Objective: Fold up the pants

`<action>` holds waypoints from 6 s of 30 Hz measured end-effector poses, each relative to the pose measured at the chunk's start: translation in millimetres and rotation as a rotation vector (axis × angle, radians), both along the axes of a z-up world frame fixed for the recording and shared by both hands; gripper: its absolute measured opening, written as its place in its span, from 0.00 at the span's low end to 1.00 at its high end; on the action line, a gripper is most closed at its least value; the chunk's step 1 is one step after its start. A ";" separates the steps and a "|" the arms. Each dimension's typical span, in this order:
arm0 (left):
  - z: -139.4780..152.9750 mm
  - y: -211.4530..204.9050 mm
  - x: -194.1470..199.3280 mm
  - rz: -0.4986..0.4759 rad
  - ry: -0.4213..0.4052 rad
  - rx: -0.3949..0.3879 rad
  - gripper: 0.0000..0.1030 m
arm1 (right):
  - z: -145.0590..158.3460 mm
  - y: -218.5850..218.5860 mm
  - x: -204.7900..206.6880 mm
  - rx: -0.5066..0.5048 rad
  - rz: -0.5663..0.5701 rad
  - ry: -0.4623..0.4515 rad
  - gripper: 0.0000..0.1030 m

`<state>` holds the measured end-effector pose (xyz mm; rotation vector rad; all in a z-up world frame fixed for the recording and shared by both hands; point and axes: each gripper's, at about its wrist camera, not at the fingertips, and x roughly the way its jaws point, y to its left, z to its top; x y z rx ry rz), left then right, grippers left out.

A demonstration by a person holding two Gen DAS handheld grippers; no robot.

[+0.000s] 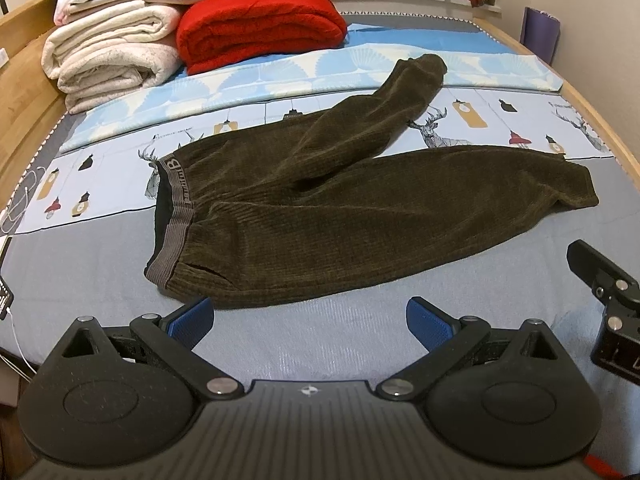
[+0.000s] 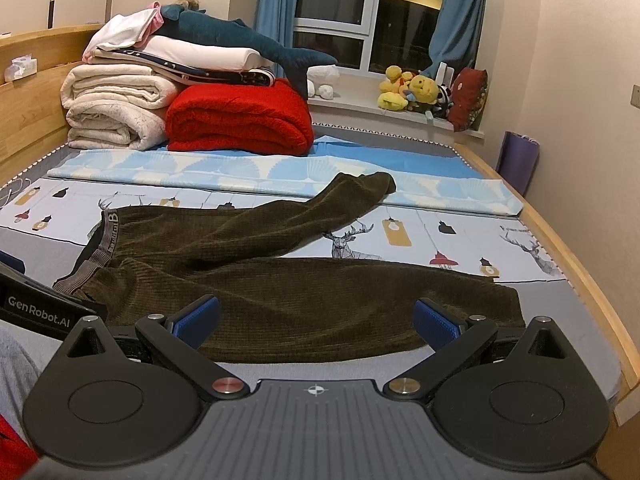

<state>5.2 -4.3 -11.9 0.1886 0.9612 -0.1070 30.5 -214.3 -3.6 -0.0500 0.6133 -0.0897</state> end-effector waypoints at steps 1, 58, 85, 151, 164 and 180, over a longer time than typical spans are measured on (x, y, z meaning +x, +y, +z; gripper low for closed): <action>-1.2 0.6 1.2 0.001 0.002 0.000 1.00 | -1.4 0.6 0.5 0.003 -0.003 0.001 0.99; -224.9 260.8 189.0 0.741 0.090 -0.464 0.80 | -149.9 0.1 140.1 0.179 -0.061 0.354 0.99; -154.7 355.2 169.9 0.893 0.087 -0.163 0.26 | -157.9 -143.2 149.8 0.287 -0.477 0.263 0.99; 64.2 119.1 -44.9 0.326 -0.075 -0.093 0.95 | 34.1 -55.6 -45.6 0.309 -0.018 0.017 0.82; 53.3 134.8 48.1 0.311 -0.018 -0.024 0.95 | 17.2 -51.0 17.8 0.283 -0.029 0.118 0.82; -68.4 219.7 320.5 0.138 0.080 0.286 0.95 | -38.3 -56.3 210.6 0.334 -0.044 0.267 0.82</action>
